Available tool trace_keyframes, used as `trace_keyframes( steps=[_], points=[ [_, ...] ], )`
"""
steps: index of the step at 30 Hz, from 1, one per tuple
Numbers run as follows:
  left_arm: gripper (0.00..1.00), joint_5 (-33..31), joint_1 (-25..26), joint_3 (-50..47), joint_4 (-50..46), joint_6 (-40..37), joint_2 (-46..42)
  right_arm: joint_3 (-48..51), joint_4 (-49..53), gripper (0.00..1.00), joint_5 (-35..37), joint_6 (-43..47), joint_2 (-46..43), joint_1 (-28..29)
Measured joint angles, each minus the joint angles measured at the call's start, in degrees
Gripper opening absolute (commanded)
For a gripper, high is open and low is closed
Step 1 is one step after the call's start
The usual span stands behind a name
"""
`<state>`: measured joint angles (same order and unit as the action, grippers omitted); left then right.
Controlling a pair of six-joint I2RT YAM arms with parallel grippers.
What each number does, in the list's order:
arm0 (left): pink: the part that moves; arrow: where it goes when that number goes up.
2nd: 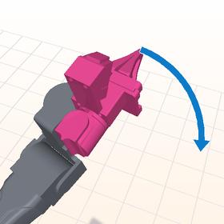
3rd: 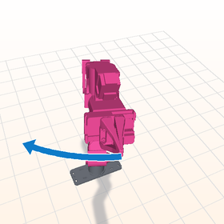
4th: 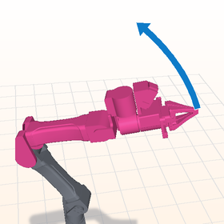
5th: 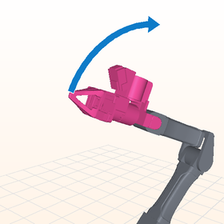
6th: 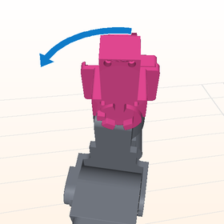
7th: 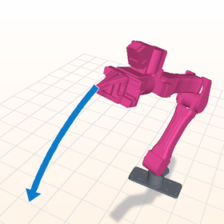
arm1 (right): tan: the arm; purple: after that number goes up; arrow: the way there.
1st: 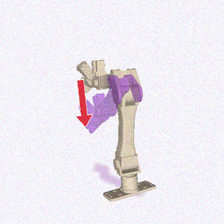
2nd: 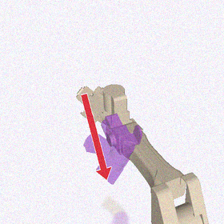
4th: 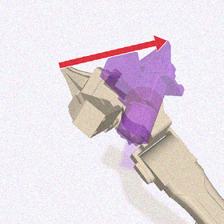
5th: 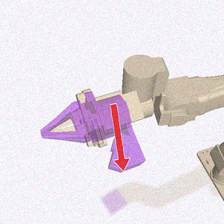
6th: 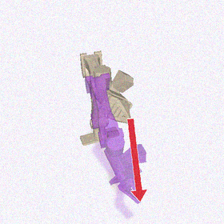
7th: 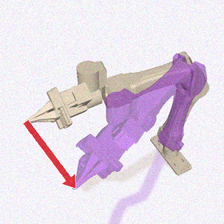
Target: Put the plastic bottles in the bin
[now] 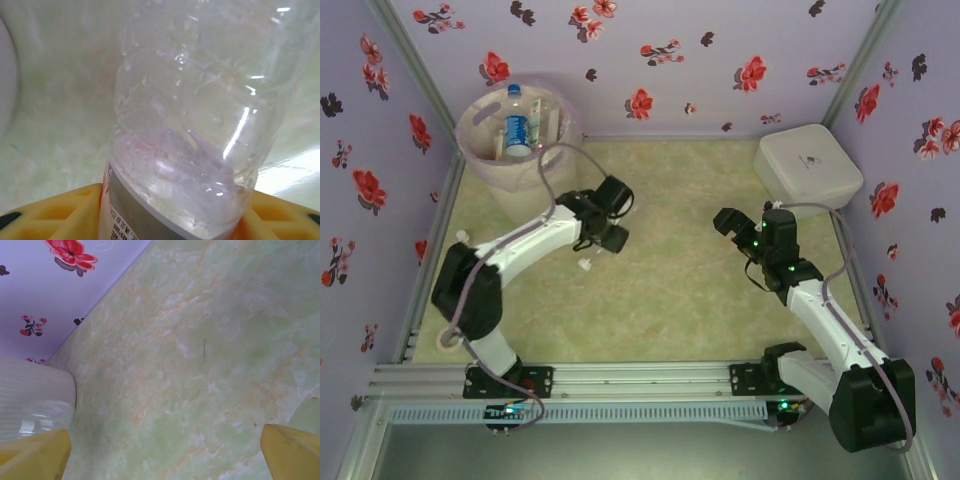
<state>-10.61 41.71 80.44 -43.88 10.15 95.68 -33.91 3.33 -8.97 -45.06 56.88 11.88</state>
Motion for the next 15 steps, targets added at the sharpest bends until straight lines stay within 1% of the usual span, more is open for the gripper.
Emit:
trace_keyframes(
  steps=[2,5,7,10,15],
  points=[
    [0.50,1.0,-0.3,5.3,-0.4,-0.4,-4.0,0.0,0.0,0.98,0.0,0.0,0.0,0.0],
    [0.48,2.7,-3.7,15.0,-0.3,-1.6,-9.6,0.0,0.0,0.98,0.0,0.0,0.0,0.0],
    [0.47,3.4,-8.0,21.2,0.0,-2.5,-11.9,0.3,-0.2,0.98,0.0,-0.2,0.0,0.0],
    [0.45,3.2,-15.8,28.5,0.6,-3.7,-13.0,0.6,-0.2,0.98,0.0,-0.2,0.0,0.0],
    [0.44,2.8,-27.8,35.5,1.3,-4.3,-8.5,1.5,0.0,0.98,0.0,-0.2,-1.1,0.0]
  ],
)
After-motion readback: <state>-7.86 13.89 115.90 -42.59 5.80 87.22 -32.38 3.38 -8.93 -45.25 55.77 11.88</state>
